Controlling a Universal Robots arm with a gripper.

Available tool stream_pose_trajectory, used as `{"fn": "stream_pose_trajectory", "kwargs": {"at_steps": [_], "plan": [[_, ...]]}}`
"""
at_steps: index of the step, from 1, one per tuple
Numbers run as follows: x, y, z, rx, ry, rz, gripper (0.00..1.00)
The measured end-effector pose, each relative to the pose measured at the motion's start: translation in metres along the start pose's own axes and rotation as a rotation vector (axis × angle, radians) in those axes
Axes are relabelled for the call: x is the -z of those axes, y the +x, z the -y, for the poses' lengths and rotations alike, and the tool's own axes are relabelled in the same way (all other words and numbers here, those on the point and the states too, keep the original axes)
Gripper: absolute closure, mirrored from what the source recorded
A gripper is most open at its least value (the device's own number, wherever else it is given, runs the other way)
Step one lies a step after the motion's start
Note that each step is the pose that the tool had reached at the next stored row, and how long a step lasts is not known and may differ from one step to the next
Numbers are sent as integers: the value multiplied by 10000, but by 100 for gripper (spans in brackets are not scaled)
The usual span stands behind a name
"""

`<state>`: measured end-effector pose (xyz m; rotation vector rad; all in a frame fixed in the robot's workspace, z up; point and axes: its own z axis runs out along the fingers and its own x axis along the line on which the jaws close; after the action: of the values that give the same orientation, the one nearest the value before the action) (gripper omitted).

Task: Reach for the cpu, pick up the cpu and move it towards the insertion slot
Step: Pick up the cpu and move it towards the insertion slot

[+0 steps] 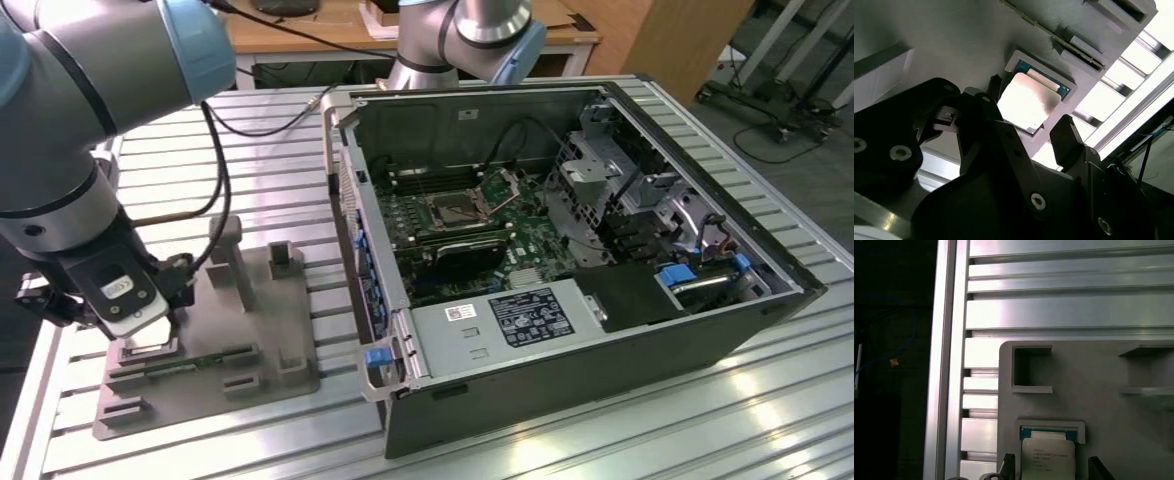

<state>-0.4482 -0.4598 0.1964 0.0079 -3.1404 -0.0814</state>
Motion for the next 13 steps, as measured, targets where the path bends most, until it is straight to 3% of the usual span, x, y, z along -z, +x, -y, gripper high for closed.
{"fn": "stream_pose_trajectory", "kwargs": {"at_steps": [9,13], "plan": [[-107,1,6,0,-12,-1,33],[-141,22,7,2,-68,1,33]]}}
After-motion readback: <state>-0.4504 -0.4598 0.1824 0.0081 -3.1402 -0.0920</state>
